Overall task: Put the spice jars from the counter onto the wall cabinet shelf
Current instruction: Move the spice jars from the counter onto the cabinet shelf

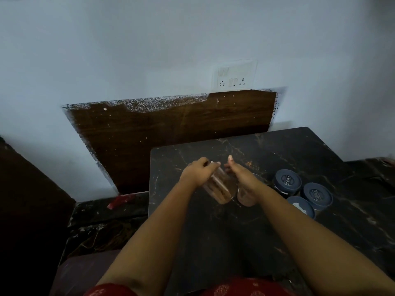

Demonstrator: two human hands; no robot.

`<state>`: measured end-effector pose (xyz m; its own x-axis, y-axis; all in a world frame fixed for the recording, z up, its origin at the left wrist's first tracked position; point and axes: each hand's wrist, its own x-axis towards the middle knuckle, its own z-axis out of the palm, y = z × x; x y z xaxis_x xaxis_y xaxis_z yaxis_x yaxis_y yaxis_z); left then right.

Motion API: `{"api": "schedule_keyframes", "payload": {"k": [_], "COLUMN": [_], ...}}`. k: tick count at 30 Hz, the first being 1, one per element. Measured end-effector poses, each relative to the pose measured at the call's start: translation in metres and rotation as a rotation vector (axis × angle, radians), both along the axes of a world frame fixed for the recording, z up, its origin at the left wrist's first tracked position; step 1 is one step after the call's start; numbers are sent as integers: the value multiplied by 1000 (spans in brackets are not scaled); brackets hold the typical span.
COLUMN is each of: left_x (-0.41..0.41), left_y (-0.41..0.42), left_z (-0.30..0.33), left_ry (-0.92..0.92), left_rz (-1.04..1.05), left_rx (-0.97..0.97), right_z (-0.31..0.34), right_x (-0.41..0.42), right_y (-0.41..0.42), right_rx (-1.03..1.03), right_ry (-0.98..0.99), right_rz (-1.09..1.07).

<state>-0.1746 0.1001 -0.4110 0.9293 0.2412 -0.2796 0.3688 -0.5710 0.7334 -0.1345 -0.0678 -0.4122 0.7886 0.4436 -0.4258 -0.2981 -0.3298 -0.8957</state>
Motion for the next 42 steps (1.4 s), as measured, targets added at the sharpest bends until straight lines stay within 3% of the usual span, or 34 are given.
{"api": "schedule_keyframes", "payload": {"k": [7,10,12,16,21,24,29,33,42], "left_x": [10,11,11,7,15,20,17,17,29], "left_y": [-7,-6,-3,0,-19,-21,-24,-15,-51], "left_z": [18,31,38,33,28,32,30,29,40], "left_ry": [17,108,79,-71,-146,-166,-188,-112,-66], "left_rz": [44,121,135,78,43,71,86,71,92], "left_rx": [-107,-313,-458,-799,-1086,-1155,-1222,-1512,-1165], "right_z": [15,13,12,17,25,28,25,32,47], "right_x": [1,7,10,9,15,15,13,10,21], "right_y": [-11,-13,-13,-12,4,7,10,3,-14], "right_rx": [89,-26,25,428,342,318,399,490,364], "right_ry": [35,-53,-30,173,33,-13,43,46,-34], "right_rz": [123,235,198,73,-1,-33,-102,-99,-295]}}
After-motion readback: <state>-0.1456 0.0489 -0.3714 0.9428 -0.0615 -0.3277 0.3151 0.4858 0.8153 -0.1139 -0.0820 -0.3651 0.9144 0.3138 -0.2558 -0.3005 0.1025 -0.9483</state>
